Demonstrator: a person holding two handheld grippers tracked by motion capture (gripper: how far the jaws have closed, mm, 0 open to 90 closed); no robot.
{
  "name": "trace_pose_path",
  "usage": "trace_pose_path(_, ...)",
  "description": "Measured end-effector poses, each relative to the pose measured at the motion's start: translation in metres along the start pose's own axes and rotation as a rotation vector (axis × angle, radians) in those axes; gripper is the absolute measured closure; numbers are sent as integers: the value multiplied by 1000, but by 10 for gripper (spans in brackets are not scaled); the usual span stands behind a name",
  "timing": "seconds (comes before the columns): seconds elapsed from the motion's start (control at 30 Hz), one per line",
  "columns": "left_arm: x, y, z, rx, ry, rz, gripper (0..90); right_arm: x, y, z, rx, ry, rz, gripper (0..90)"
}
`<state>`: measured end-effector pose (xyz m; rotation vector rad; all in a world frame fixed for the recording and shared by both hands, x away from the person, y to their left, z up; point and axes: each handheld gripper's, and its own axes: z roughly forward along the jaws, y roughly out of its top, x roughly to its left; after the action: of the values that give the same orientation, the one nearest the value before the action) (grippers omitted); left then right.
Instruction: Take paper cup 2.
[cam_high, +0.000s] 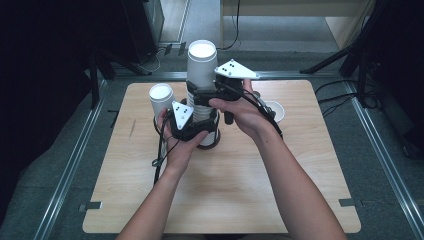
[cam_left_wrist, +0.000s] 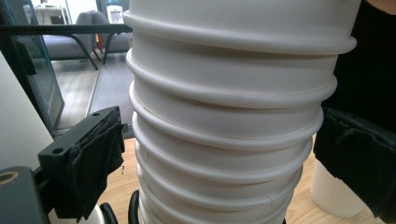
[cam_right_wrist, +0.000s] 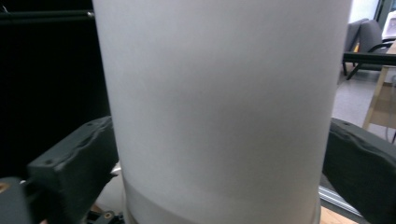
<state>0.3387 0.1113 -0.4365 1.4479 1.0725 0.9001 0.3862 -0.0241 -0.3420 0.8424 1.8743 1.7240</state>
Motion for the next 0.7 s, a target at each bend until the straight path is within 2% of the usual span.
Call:
trace_pose_path(0.1,0,0,0,-2,-3,4,22,-1,-1,0,0,-3,2,84)
trace_pose_path(0.37,-1,-1,1,2,-1,8,39,3,2,0,-11,-16,-28,104)
trace_pose_path(0.57,-2,0,1,-2,-4,2,52,3,7,-3,-38,-17,-11,107)
trace_pose_path(0.7,-2,2,0,-6,-4,-1,55,4,10,-3,-33,-24,-9,108)
